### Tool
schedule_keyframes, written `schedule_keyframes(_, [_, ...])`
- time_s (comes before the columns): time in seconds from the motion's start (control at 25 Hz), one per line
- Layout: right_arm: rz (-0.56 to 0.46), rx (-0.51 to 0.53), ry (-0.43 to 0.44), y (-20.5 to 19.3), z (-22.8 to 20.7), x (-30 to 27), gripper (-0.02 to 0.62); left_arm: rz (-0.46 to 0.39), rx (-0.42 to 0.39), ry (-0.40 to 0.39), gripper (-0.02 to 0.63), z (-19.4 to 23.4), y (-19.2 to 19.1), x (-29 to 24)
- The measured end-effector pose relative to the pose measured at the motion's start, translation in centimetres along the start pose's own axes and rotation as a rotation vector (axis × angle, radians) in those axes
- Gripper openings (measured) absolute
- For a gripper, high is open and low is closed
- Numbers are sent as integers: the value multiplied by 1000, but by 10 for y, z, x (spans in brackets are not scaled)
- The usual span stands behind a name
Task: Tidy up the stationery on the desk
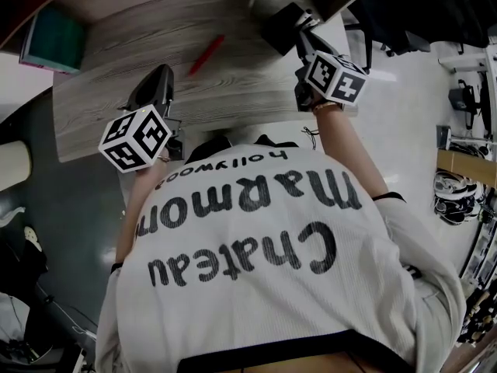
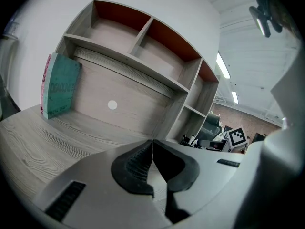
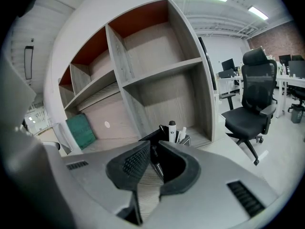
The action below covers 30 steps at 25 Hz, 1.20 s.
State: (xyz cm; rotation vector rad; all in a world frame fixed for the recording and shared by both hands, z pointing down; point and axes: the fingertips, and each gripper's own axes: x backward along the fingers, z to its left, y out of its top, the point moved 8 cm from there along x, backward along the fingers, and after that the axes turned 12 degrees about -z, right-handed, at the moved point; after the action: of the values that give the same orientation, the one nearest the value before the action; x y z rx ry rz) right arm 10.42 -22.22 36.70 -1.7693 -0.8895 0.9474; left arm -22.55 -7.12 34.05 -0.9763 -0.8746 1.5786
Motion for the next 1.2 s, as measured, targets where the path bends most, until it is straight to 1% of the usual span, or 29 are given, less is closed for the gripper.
schedule_keyframes(0.28, [8, 12, -14, -4, -3, -1, 63, -6, -1, 16, 17, 3, -1, 6])
schedule_keyframes(0.76, [25, 16, -13, -8, -2, -9, 60, -16, 8, 42, 17, 7, 0, 9])
schedule_keyframes(1.0, [19, 10, -4, -10, -8, -10, 58, -4, 4, 54, 17, -2, -6, 10])
schedule_keyframes(1.2, [41, 38, 7, -14, -7, -9, 63, -25, -1, 79, 17, -7, -6, 23])
